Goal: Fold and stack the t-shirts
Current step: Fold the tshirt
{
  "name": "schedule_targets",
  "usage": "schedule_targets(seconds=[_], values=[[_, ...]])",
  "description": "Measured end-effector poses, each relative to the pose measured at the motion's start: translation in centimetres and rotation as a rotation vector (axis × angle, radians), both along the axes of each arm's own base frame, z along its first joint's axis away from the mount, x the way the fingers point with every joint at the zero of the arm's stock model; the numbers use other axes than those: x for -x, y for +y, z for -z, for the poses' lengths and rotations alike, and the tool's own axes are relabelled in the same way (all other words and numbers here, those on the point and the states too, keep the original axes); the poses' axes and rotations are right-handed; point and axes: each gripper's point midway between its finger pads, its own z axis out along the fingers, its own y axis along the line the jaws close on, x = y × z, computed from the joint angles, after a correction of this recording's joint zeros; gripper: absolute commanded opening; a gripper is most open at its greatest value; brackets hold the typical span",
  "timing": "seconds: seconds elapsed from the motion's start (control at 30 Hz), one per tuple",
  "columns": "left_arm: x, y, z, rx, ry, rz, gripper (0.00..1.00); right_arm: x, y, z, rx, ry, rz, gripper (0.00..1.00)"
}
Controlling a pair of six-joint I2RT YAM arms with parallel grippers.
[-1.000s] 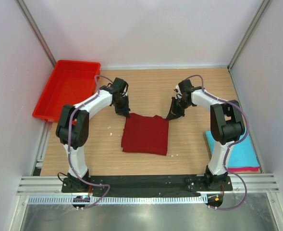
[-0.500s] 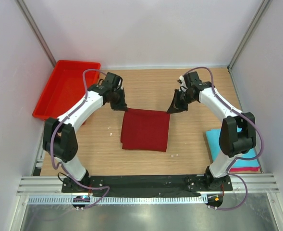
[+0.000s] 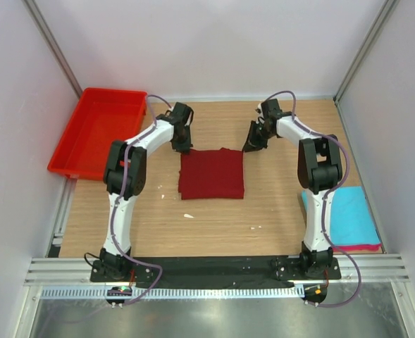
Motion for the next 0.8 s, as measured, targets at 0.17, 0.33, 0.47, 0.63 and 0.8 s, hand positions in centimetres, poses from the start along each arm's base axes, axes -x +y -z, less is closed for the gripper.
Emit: schedule_targets(seconds=[0.17, 0.33, 0.47, 0.63, 0.8], values=[[-1.9, 1.5, -0.8, -0.015, -0.039, -0.038, 0.41, -2.2, -1.5, -1.0, 0.008, -0.055, 0.018, 0.40], [-2.7, 3.5, -2.1, 0.002, -0.071, -0.081, 0.67, -3.1, -2.6, -1.7, 0.007, -0.085, 0.016, 0.60], [-1.7, 3.9, -4.0, 0.027, -0.087, -0.080, 0.75, -2.7, -2.2, -1.8, -0.033, -0.083, -0.005, 0.74], [-1.4, 2.6, -6.0, 0.121, -0.115, -0.034, 0.75, -1.2, -0.6, -1.4, -0.118, -0.060, -0.051, 0.79], [-0.7, 3.2, -4.8, 0.140, -0.084, -0.030, 0.76, -0.6, 0.9, -1.7, -0.181, -0.055, -0.094, 0.78]])
